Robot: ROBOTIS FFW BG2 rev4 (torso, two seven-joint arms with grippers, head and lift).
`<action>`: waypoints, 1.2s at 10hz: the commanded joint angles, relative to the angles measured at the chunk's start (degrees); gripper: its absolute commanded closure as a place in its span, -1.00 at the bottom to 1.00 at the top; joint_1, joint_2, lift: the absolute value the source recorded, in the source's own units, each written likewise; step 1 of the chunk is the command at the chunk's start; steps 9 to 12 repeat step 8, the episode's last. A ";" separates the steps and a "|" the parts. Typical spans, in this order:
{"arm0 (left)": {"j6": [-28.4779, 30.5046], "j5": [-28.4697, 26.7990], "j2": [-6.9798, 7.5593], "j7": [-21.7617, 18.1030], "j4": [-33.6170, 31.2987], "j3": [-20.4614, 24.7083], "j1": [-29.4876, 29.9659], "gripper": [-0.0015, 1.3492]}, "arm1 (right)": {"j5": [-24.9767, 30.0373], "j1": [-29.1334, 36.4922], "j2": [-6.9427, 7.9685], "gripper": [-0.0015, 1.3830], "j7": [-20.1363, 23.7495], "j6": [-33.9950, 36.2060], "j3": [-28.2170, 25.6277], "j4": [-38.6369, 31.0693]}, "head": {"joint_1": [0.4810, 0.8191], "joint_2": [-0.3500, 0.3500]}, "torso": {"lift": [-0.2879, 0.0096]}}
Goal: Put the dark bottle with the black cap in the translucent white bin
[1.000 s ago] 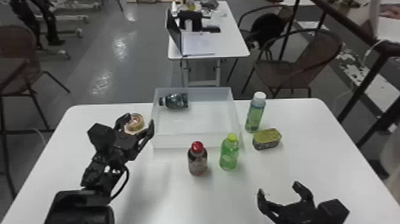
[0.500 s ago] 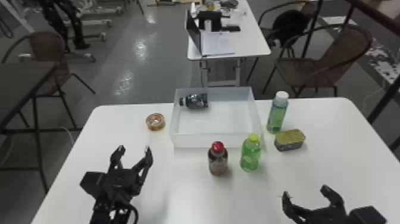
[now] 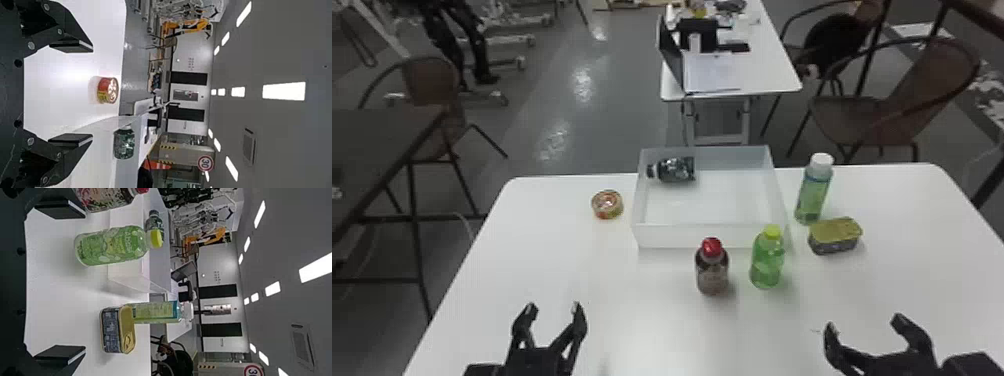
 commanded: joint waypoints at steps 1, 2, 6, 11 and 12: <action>-0.46 -0.85 -0.15 0.70 0.01 0.03 2.05 -0.31 | -0.48 0.38 -0.09 -0.87 -0.04 0.00 0.00 -0.28 | 0.27 0.43 | 0.73; -0.73 -1.20 -0.15 1.75 0.01 -0.50 2.57 -0.31 | -0.48 0.47 -0.18 -0.87 -0.04 0.00 0.00 -0.90 | 0.27 0.44 | 0.73; -0.02 -0.49 -0.15 2.45 0.01 -0.59 2.48 -0.37 | -0.92 0.55 -0.70 -0.87 -0.75 0.26 0.00 -1.69 | 0.27 0.43 | 0.73; 0.15 -0.41 -0.15 2.45 0.01 -0.76 2.40 -0.37 | -0.92 0.55 -0.70 -0.87 -0.84 0.26 0.18 -1.51 | 0.27 0.42 | 0.73; 0.15 -0.41 -0.15 2.45 0.01 -0.76 2.40 -0.37 | -0.92 0.55 -0.70 -0.87 -0.84 0.26 0.18 -1.51 | 0.27 0.42 | 0.73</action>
